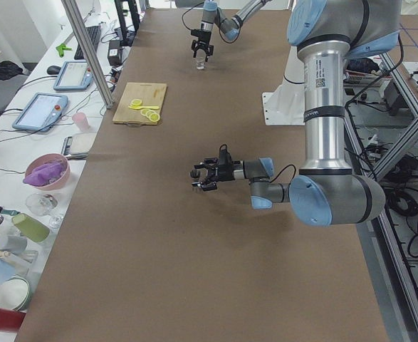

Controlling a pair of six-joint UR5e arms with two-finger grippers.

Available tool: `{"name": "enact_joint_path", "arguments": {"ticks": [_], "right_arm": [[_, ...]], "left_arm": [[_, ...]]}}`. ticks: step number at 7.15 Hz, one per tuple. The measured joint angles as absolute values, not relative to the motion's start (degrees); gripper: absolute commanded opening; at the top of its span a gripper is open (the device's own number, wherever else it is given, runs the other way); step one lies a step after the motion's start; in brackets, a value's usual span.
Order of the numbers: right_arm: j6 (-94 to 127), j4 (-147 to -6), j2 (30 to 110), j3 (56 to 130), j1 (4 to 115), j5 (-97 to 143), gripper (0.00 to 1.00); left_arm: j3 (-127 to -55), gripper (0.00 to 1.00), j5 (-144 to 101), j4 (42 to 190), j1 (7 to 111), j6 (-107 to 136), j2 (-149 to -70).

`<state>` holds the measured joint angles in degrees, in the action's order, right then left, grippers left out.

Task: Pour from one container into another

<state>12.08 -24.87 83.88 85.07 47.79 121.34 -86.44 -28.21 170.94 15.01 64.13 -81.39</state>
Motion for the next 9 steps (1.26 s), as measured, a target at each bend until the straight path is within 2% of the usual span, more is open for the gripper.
{"name": "enact_joint_path", "arguments": {"ticks": [2,6,9], "right_arm": [[16.38,-17.82,83.87,83.37,47.70,121.43,0.98],[21.04,-2.07,80.11,72.88,47.67,119.24,0.98],[20.59,3.30,78.78,71.50,47.08,116.70,0.98]], "left_arm": [[-84.57,0.94,-27.63,171.37,14.88,64.83,-82.51],[-82.21,0.94,-26.75,172.29,14.31,65.37,-83.33],[-80.76,0.92,-26.35,172.33,14.02,66.01,-84.71]]}}
